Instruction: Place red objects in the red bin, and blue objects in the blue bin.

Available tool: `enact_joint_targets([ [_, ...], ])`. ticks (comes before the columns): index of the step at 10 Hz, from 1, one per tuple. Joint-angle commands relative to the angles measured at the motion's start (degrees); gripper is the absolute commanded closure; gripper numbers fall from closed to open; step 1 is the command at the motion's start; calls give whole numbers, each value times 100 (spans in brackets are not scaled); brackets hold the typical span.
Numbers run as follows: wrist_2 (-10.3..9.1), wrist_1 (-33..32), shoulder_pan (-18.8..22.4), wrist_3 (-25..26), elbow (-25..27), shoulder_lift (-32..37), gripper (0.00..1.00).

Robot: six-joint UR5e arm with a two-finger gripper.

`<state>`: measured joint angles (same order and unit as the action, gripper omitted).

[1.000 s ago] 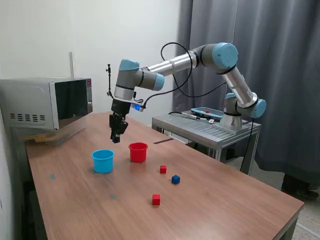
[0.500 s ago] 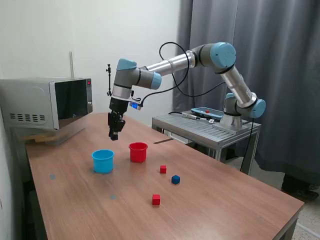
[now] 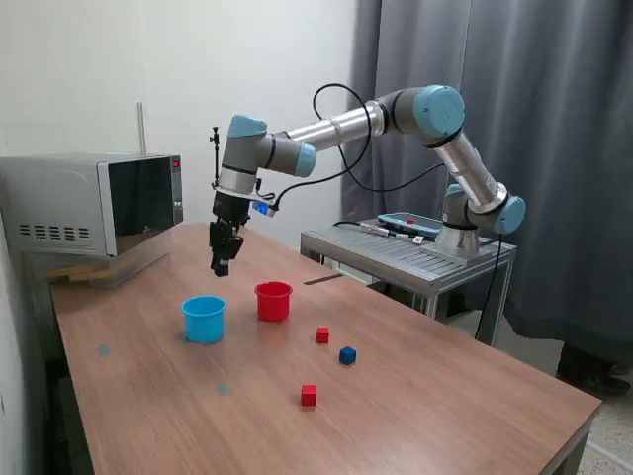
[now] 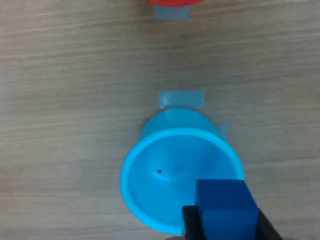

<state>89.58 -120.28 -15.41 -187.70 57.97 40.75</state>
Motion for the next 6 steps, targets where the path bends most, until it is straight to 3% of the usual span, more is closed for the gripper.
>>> enact_joint_targets([
  [1, -2, -4, 20, -3, -163, -225, 100],
  [6, -11, -21, 55, 6, -418, -550, 100],
])
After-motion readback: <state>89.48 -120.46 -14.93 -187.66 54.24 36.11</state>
